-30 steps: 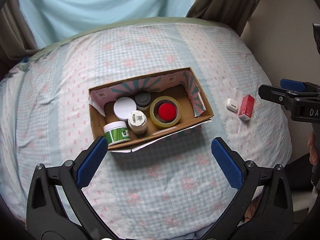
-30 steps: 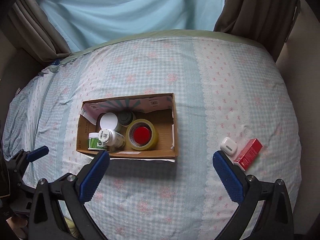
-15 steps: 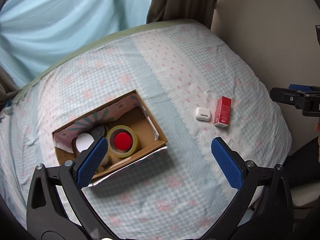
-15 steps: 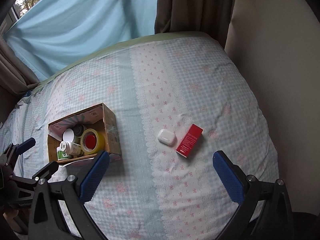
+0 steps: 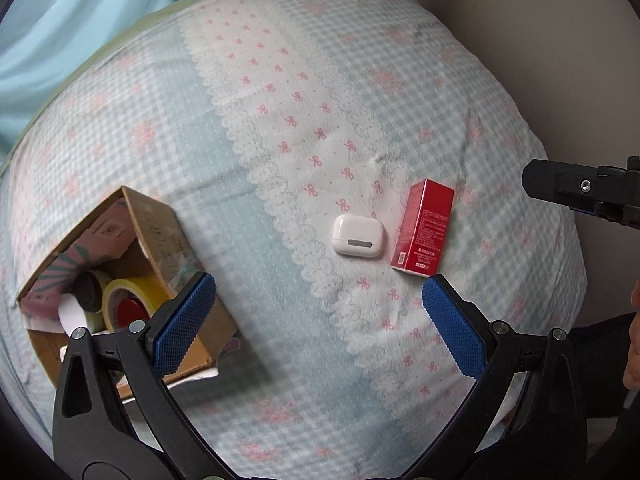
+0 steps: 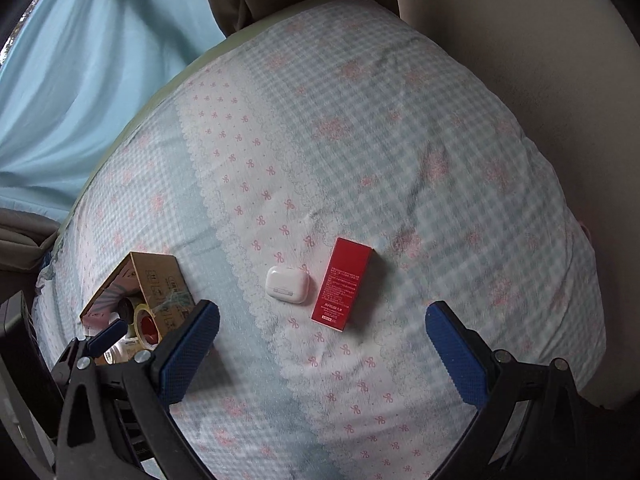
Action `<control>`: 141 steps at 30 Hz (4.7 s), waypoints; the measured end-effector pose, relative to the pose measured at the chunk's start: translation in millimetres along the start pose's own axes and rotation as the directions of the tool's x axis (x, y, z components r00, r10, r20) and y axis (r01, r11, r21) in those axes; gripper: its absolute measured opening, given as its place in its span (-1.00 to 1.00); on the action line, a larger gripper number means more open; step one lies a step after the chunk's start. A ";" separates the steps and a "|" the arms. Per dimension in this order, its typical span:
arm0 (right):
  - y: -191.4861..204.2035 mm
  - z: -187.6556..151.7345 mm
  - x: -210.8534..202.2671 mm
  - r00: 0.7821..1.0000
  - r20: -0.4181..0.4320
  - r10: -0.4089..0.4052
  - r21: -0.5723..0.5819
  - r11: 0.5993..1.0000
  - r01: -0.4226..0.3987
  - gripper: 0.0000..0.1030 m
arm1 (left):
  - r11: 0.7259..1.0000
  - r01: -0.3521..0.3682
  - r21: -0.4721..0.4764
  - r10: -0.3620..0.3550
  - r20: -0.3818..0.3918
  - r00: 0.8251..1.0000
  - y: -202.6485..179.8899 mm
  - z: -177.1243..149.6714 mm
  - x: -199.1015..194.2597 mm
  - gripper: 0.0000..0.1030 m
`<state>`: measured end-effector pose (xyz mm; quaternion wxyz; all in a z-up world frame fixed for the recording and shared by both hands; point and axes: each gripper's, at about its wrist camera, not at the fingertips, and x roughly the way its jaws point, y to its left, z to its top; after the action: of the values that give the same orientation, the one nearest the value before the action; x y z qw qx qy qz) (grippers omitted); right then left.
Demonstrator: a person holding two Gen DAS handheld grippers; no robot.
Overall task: Organize rigid objects
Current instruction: 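Move both grippers from the box toward the earbud case and red box, then grasp the white earbud case with left gripper while right gripper grasps the red box, then carry the earbud case with left gripper while right gripper carries the red box to the box, then release the earbud case in the box while right gripper sets the red box upright inside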
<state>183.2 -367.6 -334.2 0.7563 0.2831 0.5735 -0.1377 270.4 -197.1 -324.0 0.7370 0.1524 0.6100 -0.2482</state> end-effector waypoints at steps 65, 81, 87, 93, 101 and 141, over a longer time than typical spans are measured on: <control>-30.7 0.2 71.0 0.994 -0.020 0.109 0.151 0.983 -0.104 -0.23 | 0.999 -0.009 -0.039 0.013 0.101 0.995 -13.4 4.0 28.6 0.11; 126.3 -49.7 -52.3 0.974 0.096 0.205 -0.165 0.968 -0.188 -0.22 | 0.976 -0.039 -0.212 0.101 0.288 0.952 108.9 -60.9 -134.3 0.12; 186.3 -73.0 -73.7 0.961 0.132 0.243 -0.232 0.950 -0.209 -0.22 | 0.959 -0.042 -0.281 0.129 0.299 0.946 179.9 -100.7 -165.8 0.12; 236.8 -92.3 -60.1 0.956 0.128 0.262 -0.268 0.938 -0.221 -0.22 | 0.940 -0.072 -0.334 0.172 0.282 0.944 246.8 -140.8 -169.9 0.12; 271.3 -102.7 -9.5 0.976 0.053 0.213 -0.300 0.936 -0.187 -0.22 | 0.900 -0.085 -0.427 0.192 0.214 0.958 313.4 -166.2 -127.8 0.12; 298.5 -111.9 126.3 0.994 -0.110 -0.007 -0.518 0.854 -0.052 1.00 | 0.853 -0.055 -0.518 0.131 0.111 0.985 368.5 -159.2 -46.7 1.00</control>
<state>292.3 -48.0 -393.3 0.7740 0.0819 0.6261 0.0467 336.5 201.3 -340.5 0.8036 -0.0381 0.5917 -0.0509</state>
